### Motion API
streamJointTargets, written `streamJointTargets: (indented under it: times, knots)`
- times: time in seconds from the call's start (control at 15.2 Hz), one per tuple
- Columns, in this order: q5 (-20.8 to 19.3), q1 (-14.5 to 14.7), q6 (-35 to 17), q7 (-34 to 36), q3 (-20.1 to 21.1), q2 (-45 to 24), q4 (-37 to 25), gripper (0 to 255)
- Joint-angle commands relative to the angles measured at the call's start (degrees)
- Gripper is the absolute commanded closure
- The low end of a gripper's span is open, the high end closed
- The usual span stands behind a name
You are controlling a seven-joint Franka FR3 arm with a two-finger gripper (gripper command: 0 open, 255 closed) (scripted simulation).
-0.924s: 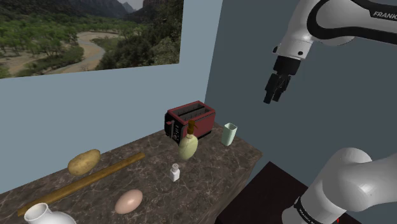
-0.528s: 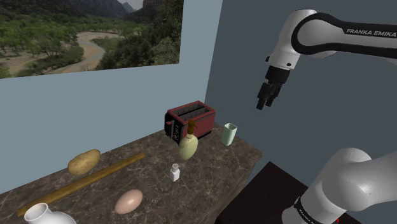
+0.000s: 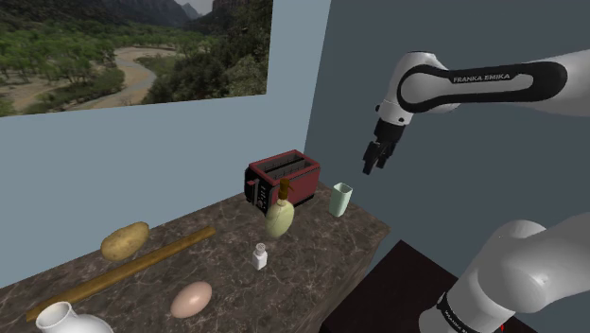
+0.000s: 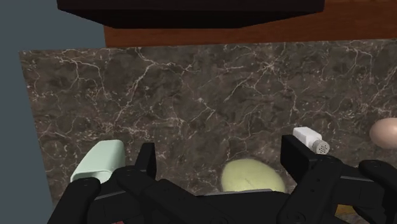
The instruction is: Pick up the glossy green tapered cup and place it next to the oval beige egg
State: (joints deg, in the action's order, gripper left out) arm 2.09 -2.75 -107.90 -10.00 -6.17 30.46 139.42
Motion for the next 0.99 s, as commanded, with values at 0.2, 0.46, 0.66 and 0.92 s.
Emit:
streamJointTargets:
  times: [0.2,0.46,0.66,0.92]
  knots:
    - [-1.01,-0.53,-10.39,-2.41,-1.55,-8.29,1.13,0]
    - [-1.25,-0.93,-17.73,-4.52,-2.87,-16.01,0.07,0]
    - [-0.98,-1.21,-22.77,-6.21,-3.78,-22.2,-1.61,0]
    - [0.07,-1.69,-28.67,-8.67,-4.73,-30.79,-4.98,0]
